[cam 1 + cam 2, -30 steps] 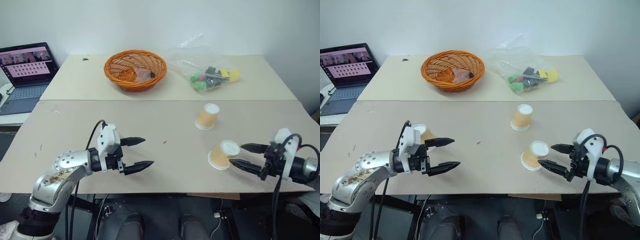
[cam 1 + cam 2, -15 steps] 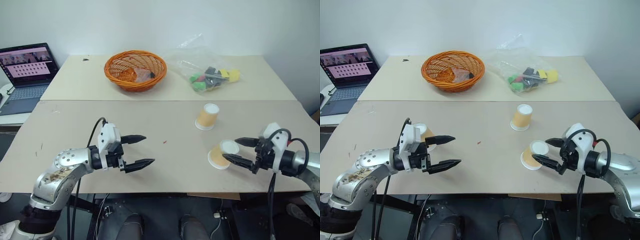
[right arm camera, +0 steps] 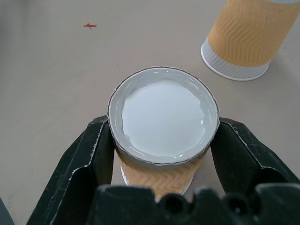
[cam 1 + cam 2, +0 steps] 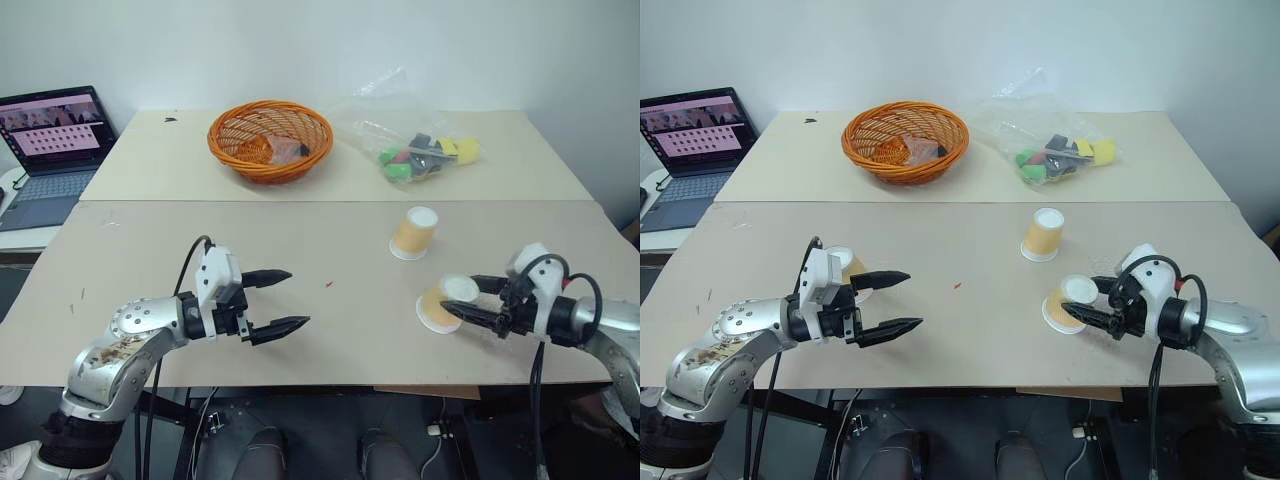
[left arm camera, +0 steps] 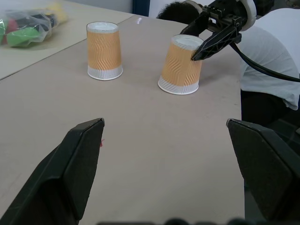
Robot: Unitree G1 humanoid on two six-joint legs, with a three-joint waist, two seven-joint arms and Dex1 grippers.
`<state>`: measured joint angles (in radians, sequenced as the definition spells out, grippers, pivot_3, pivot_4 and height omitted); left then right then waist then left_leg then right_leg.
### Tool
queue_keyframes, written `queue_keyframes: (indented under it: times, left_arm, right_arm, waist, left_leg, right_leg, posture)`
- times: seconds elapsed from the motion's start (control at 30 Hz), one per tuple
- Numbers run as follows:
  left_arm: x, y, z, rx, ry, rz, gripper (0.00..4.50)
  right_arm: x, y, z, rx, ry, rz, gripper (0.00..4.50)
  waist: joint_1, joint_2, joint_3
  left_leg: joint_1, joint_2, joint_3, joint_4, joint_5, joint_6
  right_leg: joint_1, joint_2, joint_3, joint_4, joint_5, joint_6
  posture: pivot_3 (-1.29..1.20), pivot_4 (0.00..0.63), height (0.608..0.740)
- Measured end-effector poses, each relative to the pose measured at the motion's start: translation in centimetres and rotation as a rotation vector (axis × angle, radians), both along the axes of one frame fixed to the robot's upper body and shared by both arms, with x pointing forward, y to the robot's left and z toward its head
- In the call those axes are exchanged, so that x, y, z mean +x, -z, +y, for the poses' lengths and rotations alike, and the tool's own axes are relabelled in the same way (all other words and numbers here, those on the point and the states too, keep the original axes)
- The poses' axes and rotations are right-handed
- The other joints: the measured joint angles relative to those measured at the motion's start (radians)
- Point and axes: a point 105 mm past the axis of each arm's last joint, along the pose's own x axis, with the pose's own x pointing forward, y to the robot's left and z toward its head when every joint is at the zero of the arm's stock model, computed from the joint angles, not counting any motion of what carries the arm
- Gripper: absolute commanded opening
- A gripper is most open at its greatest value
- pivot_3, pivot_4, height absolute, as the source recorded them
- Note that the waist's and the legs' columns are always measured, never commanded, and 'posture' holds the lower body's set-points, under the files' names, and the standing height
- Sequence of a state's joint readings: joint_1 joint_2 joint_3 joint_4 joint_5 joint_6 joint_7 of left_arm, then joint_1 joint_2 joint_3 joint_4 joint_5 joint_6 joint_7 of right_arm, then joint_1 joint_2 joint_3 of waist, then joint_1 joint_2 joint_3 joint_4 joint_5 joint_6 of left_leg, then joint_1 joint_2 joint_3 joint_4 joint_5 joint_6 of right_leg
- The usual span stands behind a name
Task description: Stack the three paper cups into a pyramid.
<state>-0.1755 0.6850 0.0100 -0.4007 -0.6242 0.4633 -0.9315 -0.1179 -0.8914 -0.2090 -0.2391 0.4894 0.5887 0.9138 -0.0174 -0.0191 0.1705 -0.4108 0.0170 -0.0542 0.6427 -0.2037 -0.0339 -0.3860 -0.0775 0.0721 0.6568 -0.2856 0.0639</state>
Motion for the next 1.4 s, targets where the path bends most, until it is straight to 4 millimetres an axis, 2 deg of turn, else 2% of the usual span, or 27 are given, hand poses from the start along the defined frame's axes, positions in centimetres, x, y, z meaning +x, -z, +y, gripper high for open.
queue_keyframes:
  times: [0.2, 0.3, 0.47, 0.53, 0.6, 0.73, 0.93, 1.1, 1.3, 1.33, 1.4]
  left_arm:
    - [-0.1, 0.2, 0.1, 0.001, -0.007, 0.007, 4.50]
    - [-0.1, 0.4, 0.3, 0.004, -0.017, 0.019, 4.50]
    - [-0.5, 0.7, 0.3, 0.009, -0.026, 0.033, 4.50]
    - [-0.6, 0.8, 0.4, 0.010, -0.029, 0.038, 4.50]
    - [-0.8, 0.9, 0.4, 0.014, -0.033, 0.045, 4.50]
    - [-1.2, 0.9, 0.4, 0.017, -0.053, 0.039, 4.50]
    - [-1.8, 0.9, 1.0, 0.026, -0.105, 0.045, 4.50]
    - [-2.1, 0.8, 1.1, 0.023, -0.131, 0.037, 4.50]
    - [-2.4, 0.9, 1.3, 0.021, -0.152, 0.046, 4.50]
    - [-2.3, 0.9, 1.3, 0.021, -0.156, 0.046, 4.50]
    - [-2.3, 0.9, 1.4, 0.021, -0.160, 0.045, 4.50]
  right_arm:
    - [0.6, -0.7, 0.2, -0.004, -0.006, -0.029, 2.74]
    - [1.5, -2.3, 1.2, -0.001, -0.048, -0.075, 2.74]
    - [2.9, -6.8, 5.2, -0.006, -0.259, -0.175, 2.74]
    - [3.3, -7.5, 6.7, -0.012, -0.345, -0.183, 2.74]
    - [4.0, -7.9, 9.4, -0.005, -0.452, -0.178, 2.74]
    - [5.1, -7.2, 14.6, -0.002, -0.620, -0.155, 2.74]
    - [7.2, -4.1, 19.7, -0.026, -0.704, -0.098, 2.74]
    - [8.0, -3.8, 21.9, -0.044, -0.743, -0.099, 2.74]
    - [8.4, -2.7, 22.6, -0.054, -0.755, -0.072, 2.74]
    - [8.4, -2.6, 22.6, -0.056, -0.755, -0.066, 3.74]
    - [8.4, -2.5, 22.6, -0.052, -0.752, -0.061, 4.41]
  waist:
    - [-0.001, 0.000, 0.000]
    - [-0.009, 0.000, 0.000]
    - [-0.024, 0.000, 0.000]
    - [-0.025, 0.000, 0.000]
    - [-0.030, 0.000, 0.000]
    - [-0.029, 0.000, 0.000]
    - [-0.025, -0.001, 0.001]
    - [-0.026, -0.001, 0.001]
    - [-0.028, 0.000, 0.001]
    - [-0.028, 0.000, 0.001]
    - [-0.028, 0.000, 0.001]
  left_leg:
    - [0.000, 0.000, 0.000, 0.000, 0.000, 0.000]
    - [0.000, 0.000, 0.000, 0.000, 0.000, 0.000]
    - [0.001, 0.001, 0.000, 0.000, 0.000, 0.000]
    - [0.001, 0.001, 0.000, 0.000, 0.000, 0.000]
    - [0.000, 0.001, -0.001, 0.000, 0.000, 0.000]
    - [0.001, 0.001, -0.001, 0.000, 0.000, 0.000]
    - [0.000, 0.000, -0.001, 0.000, 0.000, 0.000]
    - [0.000, 0.000, -0.002, 0.000, 0.000, 0.000]
    - [0.001, 0.001, -0.002, 0.000, 0.000, -0.001]
    - [0.001, 0.001, -0.002, 0.000, 0.000, -0.001]
    - [0.001, 0.001, -0.002, 0.000, 0.000, -0.001]
  right_leg:
    - [0.000, 0.000, 0.000, 0.000, 0.000, 0.000]
    - [0.000, 0.000, 0.000, 0.001, 0.000, 0.000]
    - [0.000, 0.000, 0.000, 0.001, 0.000, 0.000]
    - [-0.001, 0.000, -0.001, 0.000, 0.000, 0.000]
    - [-0.001, 0.001, 0.000, 0.001, 0.000, 0.000]
    - [-0.002, 0.001, -0.001, 0.002, 0.000, -0.001]
    - [-0.003, 0.000, -0.001, 0.002, 0.001, -0.001]
    - [-0.004, 0.000, -0.001, 0.005, 0.001, -0.001]
    - [-0.004, 0.000, -0.001, 0.006, 0.001, -0.001]
    - [-0.004, 0.000, -0.001, 0.006, 0.001, -0.001]
    - [-0.004, 0.000, -0.001, 0.006, 0.001, -0.001]
  posture:
    - [0.00, 0.150, 0.740]
    - [0.00, 0.150, 0.740]
    - [0.00, 0.150, 0.740]
    - [0.00, 0.150, 0.740]
    - [0.00, 0.150, 0.740]
    - [0.00, 0.150, 0.740]
    - [0.00, 0.150, 0.740]
    - [0.00, 0.150, 0.740]
    - [0.00, 0.150, 0.740]
    - [0.00, 0.150, 0.740]
    - [0.00, 0.150, 0.740]
